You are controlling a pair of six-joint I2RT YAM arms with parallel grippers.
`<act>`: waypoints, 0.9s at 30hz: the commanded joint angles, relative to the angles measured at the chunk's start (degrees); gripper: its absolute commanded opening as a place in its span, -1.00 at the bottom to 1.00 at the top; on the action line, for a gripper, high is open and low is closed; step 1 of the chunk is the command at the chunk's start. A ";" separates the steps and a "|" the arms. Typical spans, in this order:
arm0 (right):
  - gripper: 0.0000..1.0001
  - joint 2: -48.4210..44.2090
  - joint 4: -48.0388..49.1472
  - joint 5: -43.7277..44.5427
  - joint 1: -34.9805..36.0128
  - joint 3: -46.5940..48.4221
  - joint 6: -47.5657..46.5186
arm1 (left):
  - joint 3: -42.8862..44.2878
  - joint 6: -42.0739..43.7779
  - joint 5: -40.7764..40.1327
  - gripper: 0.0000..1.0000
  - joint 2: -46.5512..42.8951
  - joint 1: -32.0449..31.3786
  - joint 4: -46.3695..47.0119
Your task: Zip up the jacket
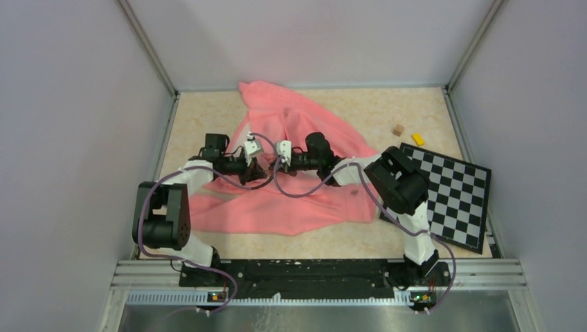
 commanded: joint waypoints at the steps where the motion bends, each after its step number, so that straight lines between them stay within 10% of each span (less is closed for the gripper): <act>1: -1.00 -3.69 1.61 -5.28 4.36 -1.36 1.81 | 0.45 -0.99 -0.28 -1.00 -2.74 -0.46 5.38; 25: -1.00 -5.64 7.13 -2.38 4.91 -1.02 4.80 | 1.88 1.13 -0.82 -1.00 -0.35 -3.62 0.30; 27: -0.66 -6.36 5.06 -1.81 4.44 -2.18 4.79 | 1.53 0.98 -1.00 -1.00 -0.80 -3.42 0.71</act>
